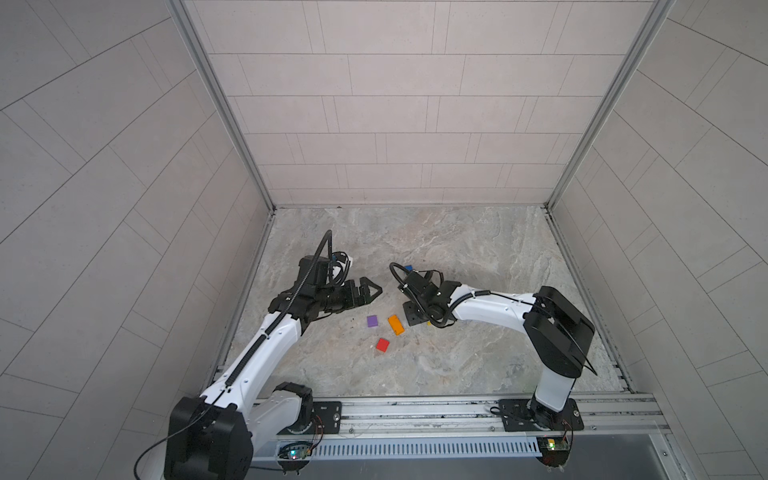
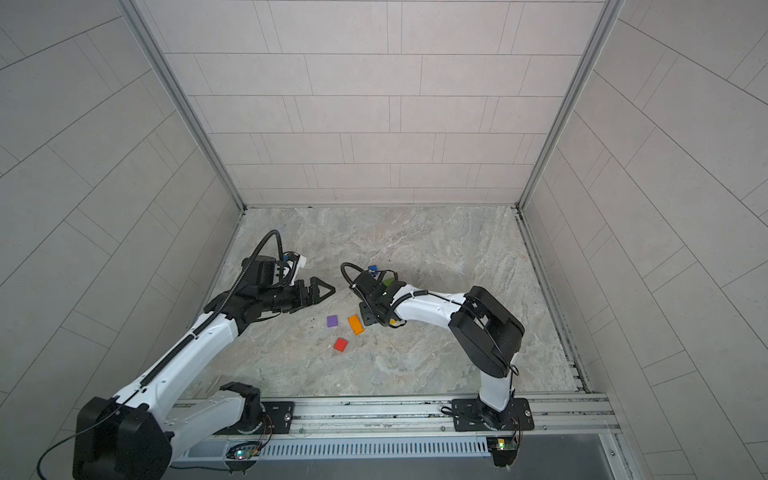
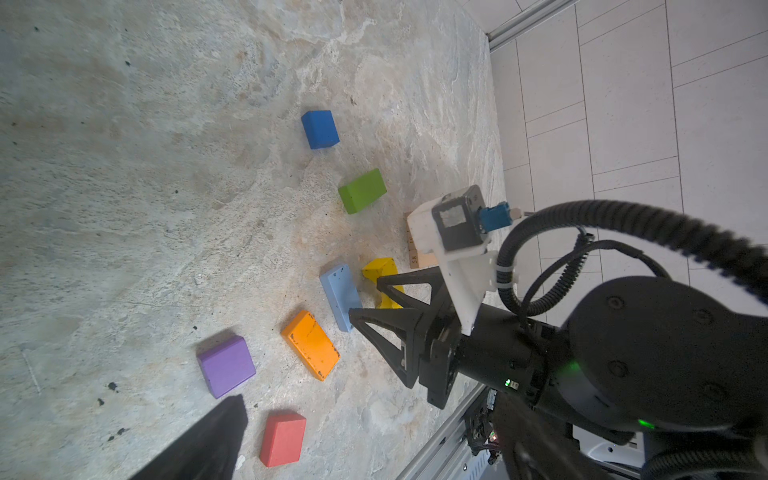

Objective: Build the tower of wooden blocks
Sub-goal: 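Move the right gripper to the light-blue bar and grasp it, then carry the light-blue bar over the three-bar wood stack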

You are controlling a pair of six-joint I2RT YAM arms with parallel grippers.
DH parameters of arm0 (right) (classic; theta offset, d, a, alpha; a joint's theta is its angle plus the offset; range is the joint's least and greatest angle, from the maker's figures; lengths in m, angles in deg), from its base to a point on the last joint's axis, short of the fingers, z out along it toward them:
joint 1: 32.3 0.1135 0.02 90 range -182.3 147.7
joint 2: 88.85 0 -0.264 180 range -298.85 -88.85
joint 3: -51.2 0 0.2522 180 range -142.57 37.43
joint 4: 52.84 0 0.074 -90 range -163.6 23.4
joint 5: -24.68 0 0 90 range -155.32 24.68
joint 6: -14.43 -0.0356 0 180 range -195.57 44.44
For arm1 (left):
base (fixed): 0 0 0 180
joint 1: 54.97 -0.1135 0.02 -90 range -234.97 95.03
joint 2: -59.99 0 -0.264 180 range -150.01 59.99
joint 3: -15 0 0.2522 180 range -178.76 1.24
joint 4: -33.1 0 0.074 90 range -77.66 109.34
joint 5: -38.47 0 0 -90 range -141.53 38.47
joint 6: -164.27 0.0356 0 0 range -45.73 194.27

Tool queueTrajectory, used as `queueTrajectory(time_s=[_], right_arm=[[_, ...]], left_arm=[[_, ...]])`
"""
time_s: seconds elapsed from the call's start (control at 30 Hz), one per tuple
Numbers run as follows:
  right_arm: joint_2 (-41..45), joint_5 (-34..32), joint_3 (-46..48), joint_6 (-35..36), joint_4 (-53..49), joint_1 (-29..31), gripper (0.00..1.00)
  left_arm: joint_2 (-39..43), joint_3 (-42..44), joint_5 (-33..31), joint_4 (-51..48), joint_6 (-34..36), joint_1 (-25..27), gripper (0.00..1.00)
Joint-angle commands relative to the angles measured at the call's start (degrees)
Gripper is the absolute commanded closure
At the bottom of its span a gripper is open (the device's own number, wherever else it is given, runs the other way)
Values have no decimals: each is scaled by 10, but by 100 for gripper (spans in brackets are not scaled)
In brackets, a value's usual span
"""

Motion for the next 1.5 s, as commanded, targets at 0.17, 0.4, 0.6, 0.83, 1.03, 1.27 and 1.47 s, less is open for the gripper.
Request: queueTrajectory(time_s=[0.17, 0.4, 0.6, 0.83, 1.03, 1.27, 1.47], right_arm=[[-35, -14, -25, -18, -3, 13, 50], [-50, -16, -33, -24, -2, 15, 55], [-61, -23, -36, -27, -7, 15, 58], [-56, -30, -36, -30, -11, 16, 65], [-22, -43, -32, -38, -15, 16, 76], [52, -42, -25, -49, -21, 14, 78], [101, -59, -21, -56, -56, 2, 78]], left_arm=[[4, -14, 0, -3, 13, 1, 0], [5, -15, -2, -3, 13, 1, 0], [5, -13, -1, -3, 13, 1, 0], [7, -14, -1, -5, 13, 1, 0], [7, -14, 0, -4, 13, 1, 0], [7, -12, 1, -2, 13, 1, 0], [5, -11, 6, 2, 10, 1, 0]])
